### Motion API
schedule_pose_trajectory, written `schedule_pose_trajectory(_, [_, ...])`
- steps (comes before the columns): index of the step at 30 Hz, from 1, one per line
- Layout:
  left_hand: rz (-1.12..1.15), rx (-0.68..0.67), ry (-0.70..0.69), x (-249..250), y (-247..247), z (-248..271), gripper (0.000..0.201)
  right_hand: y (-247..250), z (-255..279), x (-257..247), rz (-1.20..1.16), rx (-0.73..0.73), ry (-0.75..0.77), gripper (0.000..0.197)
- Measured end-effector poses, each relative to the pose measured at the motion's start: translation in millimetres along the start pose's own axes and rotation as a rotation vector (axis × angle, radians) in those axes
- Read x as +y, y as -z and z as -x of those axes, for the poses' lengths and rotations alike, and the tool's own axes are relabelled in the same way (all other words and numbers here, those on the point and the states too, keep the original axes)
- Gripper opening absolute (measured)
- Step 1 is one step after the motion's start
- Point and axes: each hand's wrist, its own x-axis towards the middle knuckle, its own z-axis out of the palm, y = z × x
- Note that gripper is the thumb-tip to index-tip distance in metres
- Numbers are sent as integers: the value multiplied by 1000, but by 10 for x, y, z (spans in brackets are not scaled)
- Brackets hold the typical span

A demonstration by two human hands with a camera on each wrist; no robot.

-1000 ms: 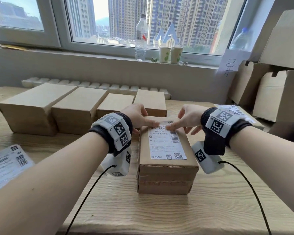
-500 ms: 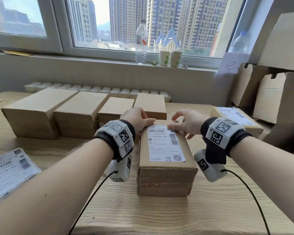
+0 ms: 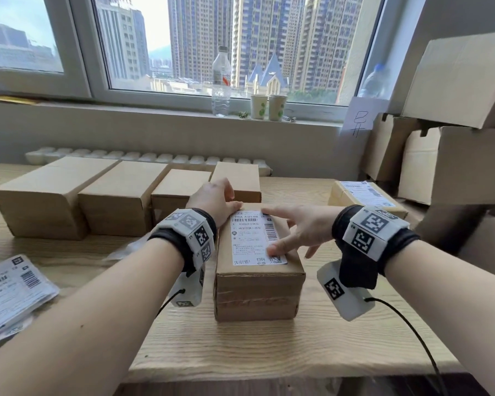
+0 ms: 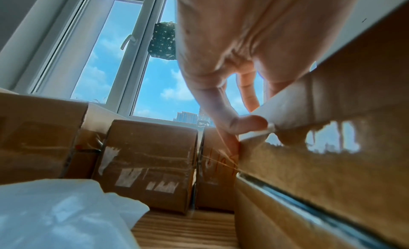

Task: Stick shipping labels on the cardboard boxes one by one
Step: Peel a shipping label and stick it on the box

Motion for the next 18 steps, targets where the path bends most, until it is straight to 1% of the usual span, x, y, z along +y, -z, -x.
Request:
schedule_pose_trajectory(2, [9,-23,-19,6,44,51,27,-25,35,-2,-17,6,-9,94])
schedule_pose_trajectory(5, [21,-74,-59,-10,119,153,35,-84,70,3,-54,54,-5,83])
schedule_pose_trajectory(6, [26,-116,-65,-14,139,188,41,-103,78,4,-54,78,-1,78])
schedule_pose_trajectory(8, [72,-236,-52,-15,178,262,58,-121,84,1,-48,106,9,74])
schedule_pose_trajectory(10, [125,-359,-21,3,219,335,77,-114,89,0,-42,97,11,76])
schedule_pose_trajectory(12, [121,-416,-7,31,246,392,88,-95,100,14,-30,60,11,84])
schedule_pose_trajectory(15, [115,-405,4,56,271,463,91,-93,111,58,-17,-1,26,97])
schedule_pose_trajectory(18, [143,-410,27,69,283,505,90,-104,132,113,-57,-50,42,98])
